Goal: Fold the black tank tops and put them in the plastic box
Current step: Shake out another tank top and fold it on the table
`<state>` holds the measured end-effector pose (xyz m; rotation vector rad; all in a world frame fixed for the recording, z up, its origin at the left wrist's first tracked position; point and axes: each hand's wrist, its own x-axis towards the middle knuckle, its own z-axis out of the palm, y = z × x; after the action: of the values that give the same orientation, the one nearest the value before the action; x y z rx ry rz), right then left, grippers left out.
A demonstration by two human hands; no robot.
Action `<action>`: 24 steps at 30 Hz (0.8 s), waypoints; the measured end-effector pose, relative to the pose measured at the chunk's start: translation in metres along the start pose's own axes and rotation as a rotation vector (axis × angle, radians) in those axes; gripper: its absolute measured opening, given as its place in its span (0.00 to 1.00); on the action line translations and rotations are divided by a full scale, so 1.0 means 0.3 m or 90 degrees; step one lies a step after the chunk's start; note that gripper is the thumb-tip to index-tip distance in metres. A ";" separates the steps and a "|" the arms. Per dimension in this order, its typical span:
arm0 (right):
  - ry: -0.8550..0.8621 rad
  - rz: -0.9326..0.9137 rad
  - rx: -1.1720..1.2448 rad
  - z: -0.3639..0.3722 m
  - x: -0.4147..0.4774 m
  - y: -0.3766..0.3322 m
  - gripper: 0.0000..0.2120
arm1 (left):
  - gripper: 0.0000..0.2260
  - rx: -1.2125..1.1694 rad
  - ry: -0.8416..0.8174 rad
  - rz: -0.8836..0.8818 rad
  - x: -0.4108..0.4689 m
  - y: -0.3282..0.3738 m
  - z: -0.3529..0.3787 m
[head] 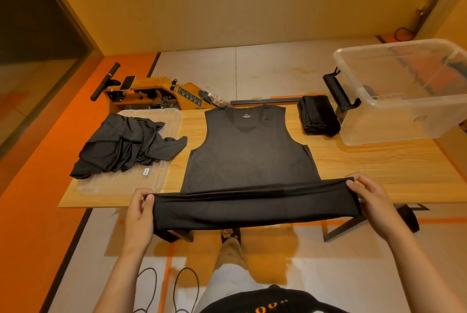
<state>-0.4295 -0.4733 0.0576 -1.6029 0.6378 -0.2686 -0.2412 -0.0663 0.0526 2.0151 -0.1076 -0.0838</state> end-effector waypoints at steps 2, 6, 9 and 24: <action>-0.005 -0.002 0.006 0.001 -0.010 -0.005 0.29 | 0.07 0.015 -0.021 -0.014 -0.002 -0.005 -0.007; -0.029 0.026 -0.005 -0.003 -0.039 0.006 0.37 | 0.07 0.048 -0.061 -0.027 -0.015 -0.034 -0.017; -0.034 0.035 -0.001 -0.007 -0.061 0.033 0.36 | 0.07 0.046 -0.065 -0.039 -0.030 -0.063 -0.022; 0.063 0.004 -0.026 0.020 0.116 -0.070 0.21 | 0.08 0.019 -0.021 -0.001 0.218 -0.006 0.017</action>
<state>-0.3929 -0.4870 0.0702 -1.6331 0.7288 -0.3341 -0.1767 -0.0773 0.0480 2.0442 -0.1295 -0.1162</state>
